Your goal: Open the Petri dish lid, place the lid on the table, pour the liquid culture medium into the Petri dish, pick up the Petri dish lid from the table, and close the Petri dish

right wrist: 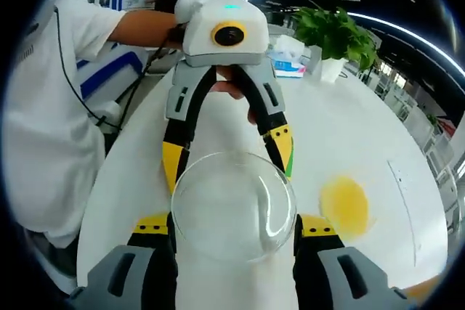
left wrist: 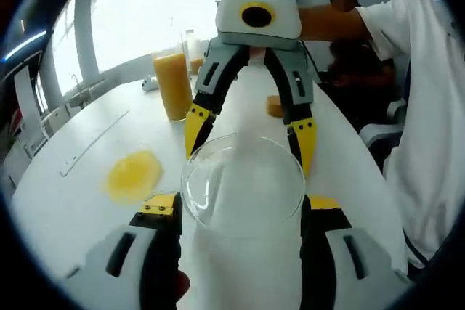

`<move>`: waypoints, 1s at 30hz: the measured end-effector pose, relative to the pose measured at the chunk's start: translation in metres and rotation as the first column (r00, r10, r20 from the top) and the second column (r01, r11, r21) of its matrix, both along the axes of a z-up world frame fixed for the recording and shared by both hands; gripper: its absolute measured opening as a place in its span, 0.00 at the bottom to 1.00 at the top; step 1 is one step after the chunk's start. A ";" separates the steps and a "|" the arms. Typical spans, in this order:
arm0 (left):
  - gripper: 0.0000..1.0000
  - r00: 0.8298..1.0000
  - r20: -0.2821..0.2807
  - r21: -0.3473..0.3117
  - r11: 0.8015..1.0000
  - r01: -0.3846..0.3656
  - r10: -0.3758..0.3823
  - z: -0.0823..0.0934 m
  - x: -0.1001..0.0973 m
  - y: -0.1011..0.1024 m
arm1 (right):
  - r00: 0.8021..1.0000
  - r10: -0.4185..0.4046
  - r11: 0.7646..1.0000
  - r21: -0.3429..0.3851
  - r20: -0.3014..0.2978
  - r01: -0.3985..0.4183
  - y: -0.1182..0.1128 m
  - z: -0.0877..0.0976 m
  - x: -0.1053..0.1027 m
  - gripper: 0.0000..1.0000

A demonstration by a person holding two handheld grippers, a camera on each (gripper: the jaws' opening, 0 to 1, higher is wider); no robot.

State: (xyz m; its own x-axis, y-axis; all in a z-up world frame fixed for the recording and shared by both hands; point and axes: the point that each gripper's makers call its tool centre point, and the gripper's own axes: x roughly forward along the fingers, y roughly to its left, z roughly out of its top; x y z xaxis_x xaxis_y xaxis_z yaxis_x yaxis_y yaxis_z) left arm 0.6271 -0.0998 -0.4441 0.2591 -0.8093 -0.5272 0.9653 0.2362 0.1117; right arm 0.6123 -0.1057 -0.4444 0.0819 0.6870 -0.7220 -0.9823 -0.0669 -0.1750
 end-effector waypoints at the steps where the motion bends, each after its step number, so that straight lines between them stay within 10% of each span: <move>1: 0.57 1.000 0.011 0.010 1.000 -0.003 0.003 0.001 0.005 0.001 | 1.000 0.002 1.000 -0.006 0.011 -0.002 0.000 0.001 0.003 0.60; 30: 0.57 0.980 0.183 0.159 0.982 -0.102 0.072 0.021 0.107 0.007 | 0.973 0.038 0.979 -0.202 0.229 0.010 0.007 0.014 0.122 0.59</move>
State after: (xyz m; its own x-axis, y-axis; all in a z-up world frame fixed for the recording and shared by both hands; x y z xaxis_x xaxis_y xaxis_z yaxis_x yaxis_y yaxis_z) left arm 0.7337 -0.0924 -0.4234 0.4250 -0.6844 -0.5925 0.9036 0.2821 0.3224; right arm 0.7343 -0.0989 -0.4306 0.2541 0.5325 -0.8074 -0.9153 -0.1371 -0.3786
